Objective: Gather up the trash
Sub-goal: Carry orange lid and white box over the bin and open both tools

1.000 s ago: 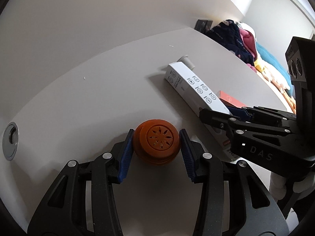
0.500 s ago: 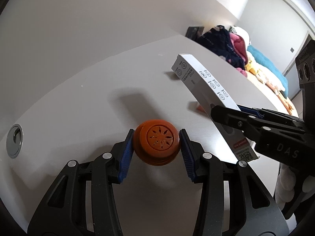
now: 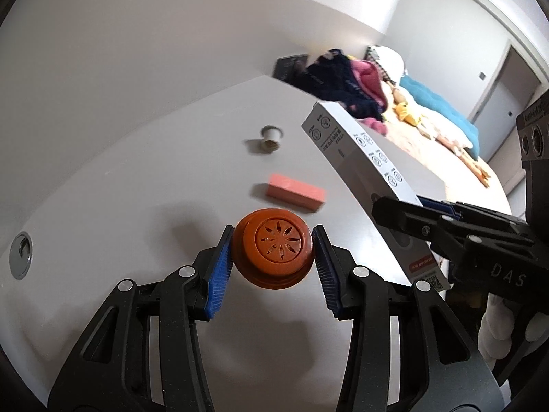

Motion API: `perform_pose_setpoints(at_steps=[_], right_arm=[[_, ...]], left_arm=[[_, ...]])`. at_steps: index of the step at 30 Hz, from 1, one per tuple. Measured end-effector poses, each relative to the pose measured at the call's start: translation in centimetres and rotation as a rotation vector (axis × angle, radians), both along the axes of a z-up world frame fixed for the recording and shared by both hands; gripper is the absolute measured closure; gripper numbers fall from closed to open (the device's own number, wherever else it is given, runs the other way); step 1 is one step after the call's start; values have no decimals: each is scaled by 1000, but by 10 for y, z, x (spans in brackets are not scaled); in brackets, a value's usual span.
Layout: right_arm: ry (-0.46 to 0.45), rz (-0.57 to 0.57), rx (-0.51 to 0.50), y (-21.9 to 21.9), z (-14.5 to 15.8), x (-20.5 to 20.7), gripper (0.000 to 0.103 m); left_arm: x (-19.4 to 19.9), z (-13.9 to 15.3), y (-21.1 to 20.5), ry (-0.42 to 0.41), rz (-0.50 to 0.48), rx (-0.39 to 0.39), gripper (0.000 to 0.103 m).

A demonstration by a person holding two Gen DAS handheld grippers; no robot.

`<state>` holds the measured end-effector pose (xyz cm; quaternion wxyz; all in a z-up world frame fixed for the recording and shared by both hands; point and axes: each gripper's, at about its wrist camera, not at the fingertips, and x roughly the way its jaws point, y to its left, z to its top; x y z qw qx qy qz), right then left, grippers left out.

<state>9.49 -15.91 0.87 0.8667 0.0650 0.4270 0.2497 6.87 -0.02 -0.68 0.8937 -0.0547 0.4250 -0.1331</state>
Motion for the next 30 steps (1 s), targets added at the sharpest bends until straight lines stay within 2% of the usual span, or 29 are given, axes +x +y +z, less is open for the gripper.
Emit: perform_pose_setpoints(at_steps=[17,30], right_arm=[[-47,-136,3,-82,21,-68,73],[-73,-280,14,-157,26,-97,73]], left_arm=[[-22,21,-95,-42,-169,-4,58],[-34,30,-161,-62,-321,-6,58]])
